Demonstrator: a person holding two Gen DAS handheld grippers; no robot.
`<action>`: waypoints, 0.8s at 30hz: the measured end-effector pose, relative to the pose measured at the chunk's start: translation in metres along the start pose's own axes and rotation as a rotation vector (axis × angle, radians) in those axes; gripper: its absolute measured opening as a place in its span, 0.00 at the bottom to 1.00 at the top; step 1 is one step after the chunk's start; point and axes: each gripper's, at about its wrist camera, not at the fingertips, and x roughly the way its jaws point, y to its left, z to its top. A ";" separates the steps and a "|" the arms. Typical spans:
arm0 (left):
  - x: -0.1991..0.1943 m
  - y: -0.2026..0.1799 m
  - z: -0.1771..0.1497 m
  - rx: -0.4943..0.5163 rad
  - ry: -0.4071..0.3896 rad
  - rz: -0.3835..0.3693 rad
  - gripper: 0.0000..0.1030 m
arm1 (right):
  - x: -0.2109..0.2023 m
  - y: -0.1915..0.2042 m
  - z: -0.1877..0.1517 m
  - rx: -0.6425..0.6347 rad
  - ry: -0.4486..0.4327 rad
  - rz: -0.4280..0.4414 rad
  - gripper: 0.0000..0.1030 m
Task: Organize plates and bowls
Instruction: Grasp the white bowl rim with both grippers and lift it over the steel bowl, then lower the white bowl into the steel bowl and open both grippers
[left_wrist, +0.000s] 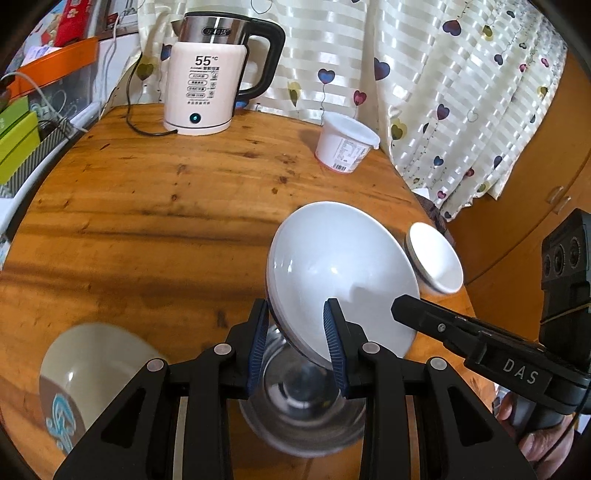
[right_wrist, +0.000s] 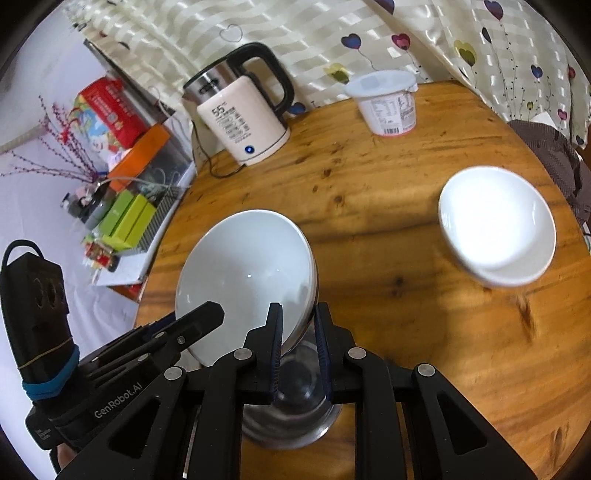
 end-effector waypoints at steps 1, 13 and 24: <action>-0.001 0.000 -0.003 0.000 0.004 0.003 0.31 | 0.000 0.000 -0.002 0.001 0.004 0.002 0.17; 0.005 0.003 -0.039 -0.014 0.078 0.032 0.31 | 0.009 -0.007 -0.032 0.011 0.086 -0.005 0.17; 0.012 0.000 -0.050 0.001 0.117 0.036 0.31 | 0.017 -0.013 -0.039 0.019 0.125 -0.017 0.17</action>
